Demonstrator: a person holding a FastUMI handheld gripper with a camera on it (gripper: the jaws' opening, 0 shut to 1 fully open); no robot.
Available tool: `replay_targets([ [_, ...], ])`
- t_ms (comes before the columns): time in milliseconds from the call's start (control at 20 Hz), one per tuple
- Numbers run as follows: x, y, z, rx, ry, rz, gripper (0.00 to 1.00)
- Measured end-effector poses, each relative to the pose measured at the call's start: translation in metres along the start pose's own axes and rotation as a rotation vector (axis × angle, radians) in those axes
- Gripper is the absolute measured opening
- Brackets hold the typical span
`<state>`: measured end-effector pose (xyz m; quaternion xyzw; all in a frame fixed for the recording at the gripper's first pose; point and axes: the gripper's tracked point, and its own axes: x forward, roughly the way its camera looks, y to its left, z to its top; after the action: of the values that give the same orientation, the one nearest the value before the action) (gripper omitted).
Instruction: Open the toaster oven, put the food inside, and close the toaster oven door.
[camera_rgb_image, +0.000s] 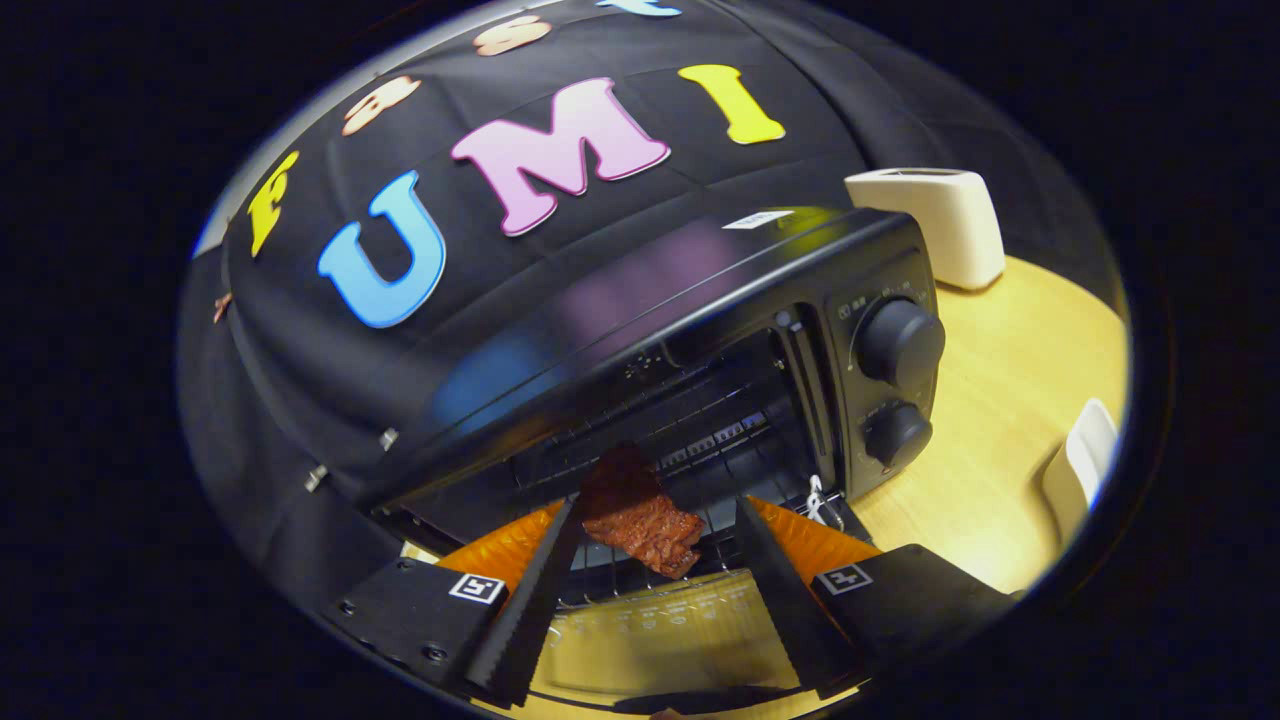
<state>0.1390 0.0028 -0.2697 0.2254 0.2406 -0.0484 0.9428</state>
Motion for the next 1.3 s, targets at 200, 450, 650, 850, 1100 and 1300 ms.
replay_targets([
  [200, -0.014, -0.002, -0.01, -0.099, 0.041, -0.013, 0.98],
  [450, -0.046, -0.012, -0.024, -0.177, 0.125, -0.02, 0.98],
  [650, -0.084, -0.016, -0.024, -0.238, 0.162, -0.017, 0.98],
  [850, -0.113, -0.014, -0.031, -0.305, 0.208, -0.014, 0.99],
  [1100, -0.132, -0.029, -0.047, -0.419, 0.274, -0.067, 0.99],
  [1300, -0.148, -0.037, -0.08, -0.443, 0.379, -0.067, 0.99],
])
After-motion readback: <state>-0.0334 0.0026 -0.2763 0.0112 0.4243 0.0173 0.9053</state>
